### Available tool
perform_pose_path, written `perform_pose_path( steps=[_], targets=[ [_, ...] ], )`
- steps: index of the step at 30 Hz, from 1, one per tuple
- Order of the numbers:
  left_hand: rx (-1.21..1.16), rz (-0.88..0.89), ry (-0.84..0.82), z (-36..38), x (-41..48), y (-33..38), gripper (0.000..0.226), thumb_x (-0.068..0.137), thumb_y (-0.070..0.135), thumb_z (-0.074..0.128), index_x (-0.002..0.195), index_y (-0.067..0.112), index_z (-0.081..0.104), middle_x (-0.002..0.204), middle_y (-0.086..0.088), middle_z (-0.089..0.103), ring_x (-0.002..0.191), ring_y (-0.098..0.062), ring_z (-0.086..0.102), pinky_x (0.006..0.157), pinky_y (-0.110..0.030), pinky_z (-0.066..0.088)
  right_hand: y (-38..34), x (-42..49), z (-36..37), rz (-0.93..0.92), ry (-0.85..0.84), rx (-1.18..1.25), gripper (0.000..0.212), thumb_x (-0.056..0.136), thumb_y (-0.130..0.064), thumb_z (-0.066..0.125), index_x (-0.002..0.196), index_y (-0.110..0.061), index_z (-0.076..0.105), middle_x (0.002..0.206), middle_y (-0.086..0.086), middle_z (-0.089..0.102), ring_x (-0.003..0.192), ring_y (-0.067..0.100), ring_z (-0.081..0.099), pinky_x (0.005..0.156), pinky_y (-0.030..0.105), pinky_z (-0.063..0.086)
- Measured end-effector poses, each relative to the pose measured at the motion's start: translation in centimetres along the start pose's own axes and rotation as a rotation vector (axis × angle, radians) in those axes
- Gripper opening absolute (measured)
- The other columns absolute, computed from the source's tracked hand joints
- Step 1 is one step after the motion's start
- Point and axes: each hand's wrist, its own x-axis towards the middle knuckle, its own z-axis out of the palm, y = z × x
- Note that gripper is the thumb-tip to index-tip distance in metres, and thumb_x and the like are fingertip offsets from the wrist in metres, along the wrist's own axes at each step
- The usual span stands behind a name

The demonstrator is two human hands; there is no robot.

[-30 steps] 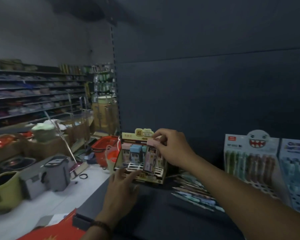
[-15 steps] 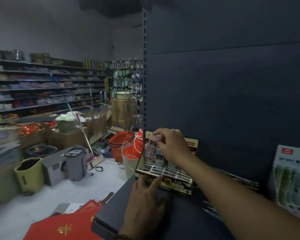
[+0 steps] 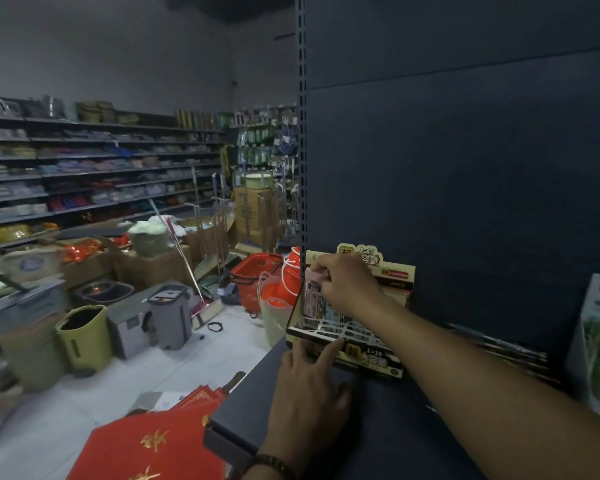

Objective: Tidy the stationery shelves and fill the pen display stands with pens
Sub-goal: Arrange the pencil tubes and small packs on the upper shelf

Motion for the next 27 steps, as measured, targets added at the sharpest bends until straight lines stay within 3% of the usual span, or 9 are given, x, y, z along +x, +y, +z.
perform_pose_path(
  steps=[9,15,21,24,27],
  targets=[
    [0.024,0.005,0.021,0.0,-0.2,0.2,0.079,0.086,0.051,0.054,0.159,0.050,0.024,0.147,0.004,0.035,0.130,-0.020,0.038,0.113,-0.035,0.041,-1.6,1.0,-0.1,0.031,-0.033,-0.126,0.030,0.085,0.000,0.073,0.111,-0.015,0.073,0.106,0.008,0.070,0.092,0.026,0.066,0.083,0.043,0.061],
    [0.003,0.001,0.004,-0.2,-0.1,0.2,0.079,0.088,0.053,0.055,0.159,0.052,0.020,0.148,0.005,0.034,0.136,-0.021,0.036,0.116,-0.037,0.040,-2.8,1.7,-0.4,0.016,-0.059,-0.207,0.023,0.086,0.004,0.067,0.102,-0.012,0.071,0.099,0.010,0.069,0.085,0.027,0.067,0.080,0.044,0.063],
    [0.027,0.017,-0.004,-0.4,-0.1,0.1,0.077,0.093,0.055,0.055,0.161,0.051,0.018,0.151,0.004,0.035,0.137,-0.020,0.035,0.116,-0.036,0.039,-3.2,1.5,0.6,0.017,-0.081,-0.250,0.021,0.091,-0.002,0.068,0.110,-0.009,0.071,0.105,0.013,0.069,0.092,0.030,0.070,0.081,0.045,0.063],
    [0.037,0.021,0.003,-0.4,-0.1,0.1,0.077,0.092,0.055,0.054,0.161,0.051,0.019,0.149,0.004,0.037,0.134,-0.019,0.036,0.115,-0.035,0.040,-2.9,1.1,0.8,0.021,-0.081,-0.295,0.009,0.089,0.000,0.068,0.091,-0.009,0.069,0.096,0.012,0.071,0.085,0.029,0.071,0.076,0.044,0.064],
    [0.037,0.016,-0.001,-0.1,-0.1,-0.1,0.078,0.091,0.057,0.054,0.161,0.050,0.018,0.149,0.003,0.036,0.134,-0.020,0.036,0.115,-0.037,0.041,-2.5,0.7,0.6,0.025,-0.058,-0.304,0.009,0.089,-0.002,0.071,0.094,-0.009,0.071,0.093,0.010,0.069,0.084,0.027,0.069,0.077,0.044,0.063]
  ],
)
